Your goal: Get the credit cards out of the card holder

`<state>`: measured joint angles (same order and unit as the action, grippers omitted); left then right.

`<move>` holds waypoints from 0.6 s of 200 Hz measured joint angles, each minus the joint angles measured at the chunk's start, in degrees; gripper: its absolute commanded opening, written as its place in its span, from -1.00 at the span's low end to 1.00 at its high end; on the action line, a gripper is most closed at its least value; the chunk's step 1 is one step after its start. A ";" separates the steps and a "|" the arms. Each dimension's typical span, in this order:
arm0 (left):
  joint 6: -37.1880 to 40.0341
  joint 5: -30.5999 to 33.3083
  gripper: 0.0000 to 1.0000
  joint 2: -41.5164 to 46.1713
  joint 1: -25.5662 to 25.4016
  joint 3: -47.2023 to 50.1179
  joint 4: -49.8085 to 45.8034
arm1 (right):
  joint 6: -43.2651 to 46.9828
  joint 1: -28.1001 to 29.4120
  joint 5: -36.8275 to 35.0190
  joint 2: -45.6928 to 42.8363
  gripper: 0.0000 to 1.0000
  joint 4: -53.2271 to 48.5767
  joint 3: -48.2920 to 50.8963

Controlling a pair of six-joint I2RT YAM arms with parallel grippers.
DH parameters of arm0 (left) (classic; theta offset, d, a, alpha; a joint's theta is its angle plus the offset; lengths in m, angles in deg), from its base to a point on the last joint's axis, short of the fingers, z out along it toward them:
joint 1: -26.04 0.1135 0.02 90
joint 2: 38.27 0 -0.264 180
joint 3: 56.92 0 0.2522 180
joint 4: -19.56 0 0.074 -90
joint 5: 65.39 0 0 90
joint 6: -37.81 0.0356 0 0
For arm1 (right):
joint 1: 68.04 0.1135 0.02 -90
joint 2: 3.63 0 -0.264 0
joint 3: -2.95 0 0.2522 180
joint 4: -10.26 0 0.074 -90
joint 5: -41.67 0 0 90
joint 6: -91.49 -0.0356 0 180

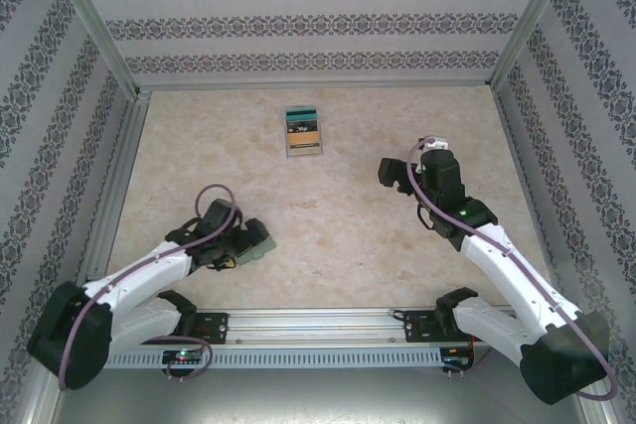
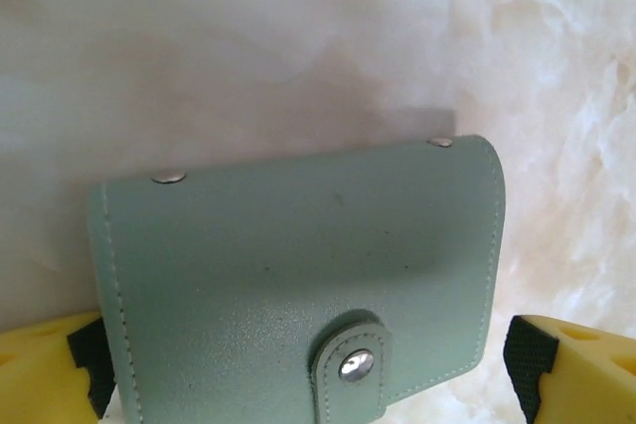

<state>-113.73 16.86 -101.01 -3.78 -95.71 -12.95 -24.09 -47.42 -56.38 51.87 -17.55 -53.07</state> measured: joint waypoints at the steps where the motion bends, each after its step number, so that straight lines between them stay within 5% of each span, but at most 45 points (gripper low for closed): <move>1: -0.09 0.28 1.00 -0.46 -0.42 -0.28 0.15 | 0.00 0.09 -0.02 0.00 0.96 -0.04 0.00; 34: -0.35 4.02 0.99 -13.07 -7.23 -9.33 0.92 | -0.66 1.33 -0.11 -0.22 0.96 -1.42 0.00; 65: 0.31 -0.13 0.99 -21.97 -11.50 -17.77 7.78 | -1.57 4.55 -0.31 -0.20 0.97 -3.26 0.00; 120: 2.21 -0.37 0.99 -18.08 -11.91 -20.44 8.15 | -5.64 11.65 -2.45 0.57 0.96 -5.03 0.00</move>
<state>-111.52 16.49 -119.08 -15.70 -116.15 -4.79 -29.73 -35.77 -58.83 52.44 -22.58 -53.07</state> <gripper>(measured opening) 0.994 0.983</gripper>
